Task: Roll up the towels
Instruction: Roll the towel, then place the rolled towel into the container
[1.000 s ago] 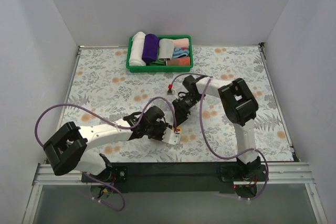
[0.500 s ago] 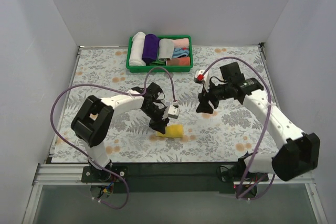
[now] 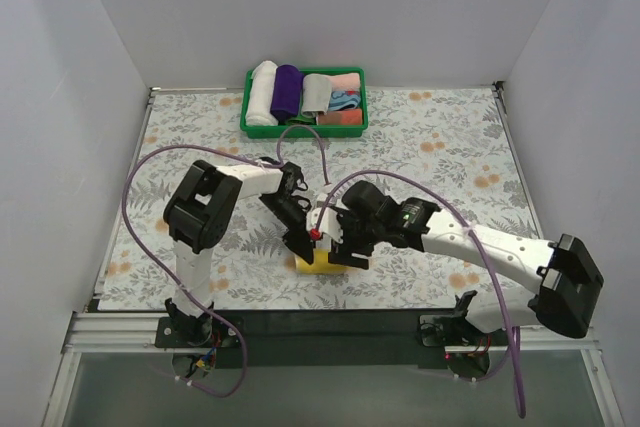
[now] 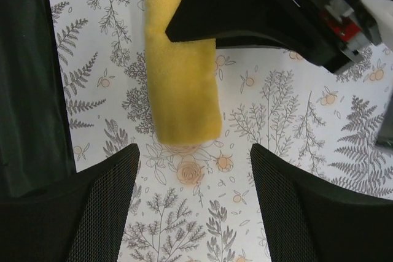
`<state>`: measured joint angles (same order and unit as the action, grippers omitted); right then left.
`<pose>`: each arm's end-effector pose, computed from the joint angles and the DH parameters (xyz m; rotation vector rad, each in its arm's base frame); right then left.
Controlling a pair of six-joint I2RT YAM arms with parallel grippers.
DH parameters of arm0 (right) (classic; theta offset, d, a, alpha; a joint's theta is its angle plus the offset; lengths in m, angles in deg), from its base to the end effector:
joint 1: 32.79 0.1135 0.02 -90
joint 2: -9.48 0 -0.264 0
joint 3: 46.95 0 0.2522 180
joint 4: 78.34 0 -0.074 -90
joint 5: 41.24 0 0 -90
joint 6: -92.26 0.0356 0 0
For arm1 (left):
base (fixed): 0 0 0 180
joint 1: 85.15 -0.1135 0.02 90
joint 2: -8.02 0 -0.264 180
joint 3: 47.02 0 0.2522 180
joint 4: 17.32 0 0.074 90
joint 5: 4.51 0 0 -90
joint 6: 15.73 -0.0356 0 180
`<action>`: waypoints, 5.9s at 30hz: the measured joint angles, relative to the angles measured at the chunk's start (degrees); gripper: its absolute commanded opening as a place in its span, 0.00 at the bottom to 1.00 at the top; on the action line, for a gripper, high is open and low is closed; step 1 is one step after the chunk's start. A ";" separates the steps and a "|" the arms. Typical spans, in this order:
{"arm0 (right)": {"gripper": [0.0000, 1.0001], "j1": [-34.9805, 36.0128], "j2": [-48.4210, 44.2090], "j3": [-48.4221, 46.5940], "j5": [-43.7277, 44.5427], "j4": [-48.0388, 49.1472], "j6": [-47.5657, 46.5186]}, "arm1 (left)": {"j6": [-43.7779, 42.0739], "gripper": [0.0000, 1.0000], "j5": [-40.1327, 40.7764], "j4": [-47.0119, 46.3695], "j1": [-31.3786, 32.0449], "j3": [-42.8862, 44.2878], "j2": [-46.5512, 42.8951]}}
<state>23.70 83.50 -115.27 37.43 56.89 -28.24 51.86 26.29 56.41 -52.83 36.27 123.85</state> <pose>0.1419 0.2270 0.2583 -1.7691 1.7363 0.4396 0.2556 -0.1979 0.1269 -0.9505 -2.2697 1.3578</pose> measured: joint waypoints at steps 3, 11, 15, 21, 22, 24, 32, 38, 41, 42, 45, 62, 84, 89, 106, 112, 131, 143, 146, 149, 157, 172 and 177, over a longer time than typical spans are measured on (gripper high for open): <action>0.68 3.87 2.51 -0.04 2.60 2.25 0.74 | -0.11 0.09 -0.70 1.77 -0.42 0.55 1.20; 0.67 11.43 7.58 1.25 8.37 8.59 2.38 | -0.13 0.10 -1.18 3.76 -0.87 0.70 2.29; 0.63 12.28 10.99 3.06 11.87 12.70 3.15 | -0.20 0.10 -1.44 4.44 -1.05 0.70 2.75; 0.49 12.15 16.24 5.66 14.58 17.35 3.52 | -0.59 0.12 -1.53 4.98 -1.14 0.70 2.91; 0.42 12.17 16.20 5.73 14.91 18.08 3.21 | -0.68 0.14 -1.53 5.05 -1.16 0.70 2.91; 0.18 12.17 16.48 5.99 15.02 18.91 3.04 | -0.76 0.20 -1.55 5.14 -1.38 0.70 2.93; 0.01 11.78 14.95 8.20 13.66 21.64 3.58 | 0.42 0.49 0.31 5.73 -4.52 2.62 2.69; 0.01 3.74 10.75 8.22 6.32 15.56 5.53 | 4.31 0.74 5.99 4.24 -13.73 11.17 -2.73; 0.01 -4.15 10.32 3.89 1.70 10.36 6.97 | 8.26 0.75 8.35 0.96 -19.34 16.59 -7.54; 0.01 -6.88 10.36 1.20 -0.02 8.83 7.76 | 9.57 0.75 9.40 -0.22 -20.85 18.05 -9.31; 0.01 -14.23 11.15 -5.55 -3.08 6.34 9.64 | 12.98 0.75 11.37 -2.99 -22.69 21.14 -14.62; 0.01 -39.06 52.85 -71.17 -2.43 0.04 32.41 | 26.56 0.76 11.67 -11.13 -21.31 10.23 -25.46; 0.01 -36.50 69.44 -73.16 -0.87 24.41 53.13 | 30.73 0.77 11.87 -16.83 -21.33 -2.25 -30.88; 0.01 -35.80 71.56 -73.16 -1.01 25.73 55.21 | 31.01 0.76 11.87 -17.25 -21.42 -4.02 -31.74; 0.01 -35.23 71.58 -72.04 -3.61 27.08 65.42 | 31.47 0.76 11.37 -19.54 -21.70 -6.21 -31.74; 0.15 -35.26 71.58 -70.73 -3.39 28.13 66.38 | 31.47 0.77 11.21 -19.56 -21.70 -6.34 -31.74; 0.63 -35.04 69.00 -70.44 2.62 23.80 62.66 | 31.89 0.76 10.45 -20.17 -21.70 -6.73 -31.95; 0.93 -35.04 66.53 -70.29 2.58 21.38 60.24 | 32.76 0.79 9.90 -21.07 -21.70 -7.26 -32.57; 0.99 -35.04 64.76 -69.46 1.38 20.72 59.56 | 32.70 0.95 9.88 -21.07 -21.77 -7.26 -32.81; 0.99 -34.93 62.20 -68.06 0.04 20.35 58.29 | 33.16 0.98 9.70 -20.83 -22.34 -7.13 -32.92; 0.99 -34.45 47.47 -59.52 -3.85 18.84 50.56 | 34.49 0.98 11.15 -18.21 -25.62 -0.90 -32.24; 0.99 -35.93 9.86 -21.57 -4.26 2.91 20.92 | 31.56 0.98 29.07 -12.57 -26.69 8.61 -30.32; 0.99 -38.71 1.03 -5.77 -3.21 -0.63 17.70 | 28.55 0.98 32.26 -12.20 -26.60 -1.62 -35.08</action>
<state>-15.01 84.52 -121.04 34.21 56.26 -10.54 80.40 58.55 44.21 -79.43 34.66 88.77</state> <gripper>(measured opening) 0.986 0.983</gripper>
